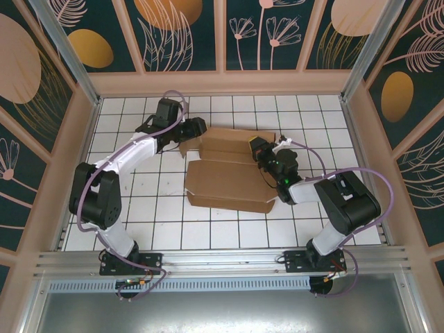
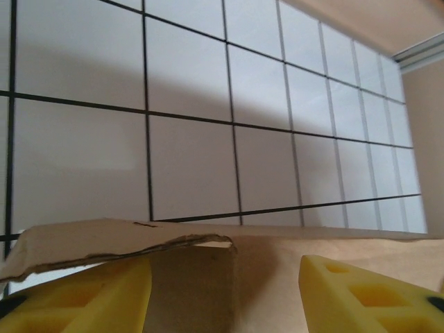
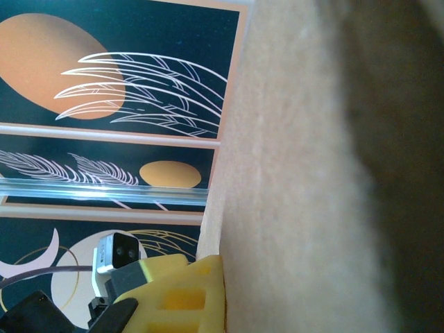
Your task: Fold the paper box
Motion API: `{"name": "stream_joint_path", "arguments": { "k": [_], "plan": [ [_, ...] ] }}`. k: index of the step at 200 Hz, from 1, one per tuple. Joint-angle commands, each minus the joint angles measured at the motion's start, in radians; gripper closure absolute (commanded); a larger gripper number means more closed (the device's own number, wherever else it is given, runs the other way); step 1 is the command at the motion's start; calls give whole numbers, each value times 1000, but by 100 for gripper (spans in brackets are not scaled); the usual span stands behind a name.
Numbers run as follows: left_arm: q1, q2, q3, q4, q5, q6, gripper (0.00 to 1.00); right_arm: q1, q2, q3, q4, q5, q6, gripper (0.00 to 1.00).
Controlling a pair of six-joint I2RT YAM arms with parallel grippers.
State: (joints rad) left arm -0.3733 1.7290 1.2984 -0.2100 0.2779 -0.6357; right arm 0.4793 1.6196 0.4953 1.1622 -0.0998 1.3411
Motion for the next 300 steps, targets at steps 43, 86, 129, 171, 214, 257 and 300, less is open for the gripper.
{"name": "stream_joint_path", "arguments": {
  "k": [43,86,129,171,214,257,300],
  "plan": [
    [3,9,23,-79,-209,109,34,1,-6,21,-58,-12,-56,91],
    [43,35,-11,110,-51,33,33,1,-6,32,-73,-39,-62,91],
    [45,-9,-121,312,190,-48,35,1,-1,56,-94,-56,-66,91],
    [44,-58,-211,390,265,-109,38,3,3,78,-120,-60,-77,91],
    [45,-51,-221,447,309,-142,48,7,10,82,-124,-60,-74,92],
    [46,-49,-193,356,202,-111,55,9,-6,88,-155,-38,-91,92],
    [33,-245,-319,274,38,-71,52,7,-33,97,-225,-9,-131,92]
  ]
}}
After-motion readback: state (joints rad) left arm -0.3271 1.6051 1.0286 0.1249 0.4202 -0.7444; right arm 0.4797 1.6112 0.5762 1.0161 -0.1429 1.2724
